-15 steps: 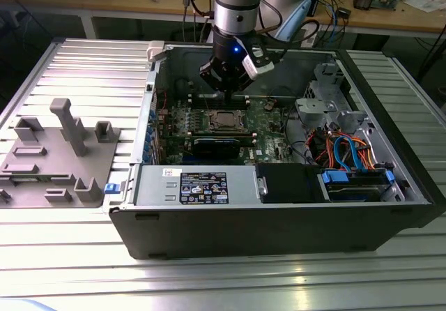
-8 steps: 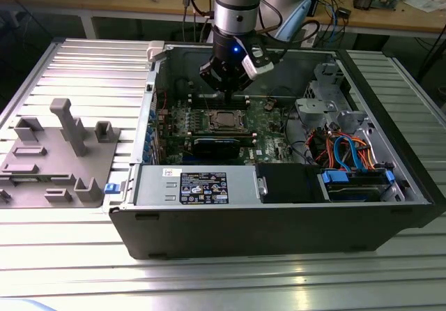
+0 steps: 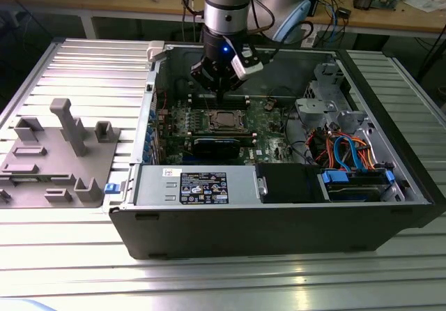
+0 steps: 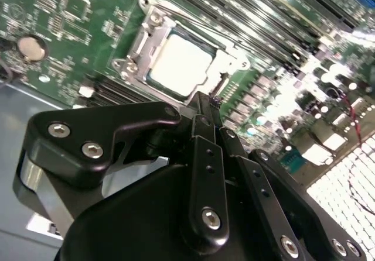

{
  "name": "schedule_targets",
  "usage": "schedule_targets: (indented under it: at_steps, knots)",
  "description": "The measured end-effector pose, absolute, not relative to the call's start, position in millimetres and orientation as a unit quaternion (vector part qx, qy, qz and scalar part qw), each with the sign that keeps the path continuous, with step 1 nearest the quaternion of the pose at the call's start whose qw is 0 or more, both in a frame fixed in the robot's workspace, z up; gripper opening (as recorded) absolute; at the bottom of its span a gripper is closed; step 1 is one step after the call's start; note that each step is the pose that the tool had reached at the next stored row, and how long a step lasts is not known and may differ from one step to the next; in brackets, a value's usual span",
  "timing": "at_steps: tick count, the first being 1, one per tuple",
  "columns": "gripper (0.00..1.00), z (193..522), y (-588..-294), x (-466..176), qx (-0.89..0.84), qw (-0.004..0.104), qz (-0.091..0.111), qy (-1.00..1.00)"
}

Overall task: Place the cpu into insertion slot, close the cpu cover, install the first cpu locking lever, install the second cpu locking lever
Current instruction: 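Install the first cpu locking lever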

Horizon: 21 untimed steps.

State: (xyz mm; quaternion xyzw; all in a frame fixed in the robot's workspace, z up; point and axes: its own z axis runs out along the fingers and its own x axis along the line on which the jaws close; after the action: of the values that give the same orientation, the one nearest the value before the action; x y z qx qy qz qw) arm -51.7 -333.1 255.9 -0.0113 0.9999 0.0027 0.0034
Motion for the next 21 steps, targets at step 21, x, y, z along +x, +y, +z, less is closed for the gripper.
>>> schedule_targets:
  at_steps: [21]
  knots:
    - [0.11,256,-328,-100,-0.011,0.011,0.003,1.0]
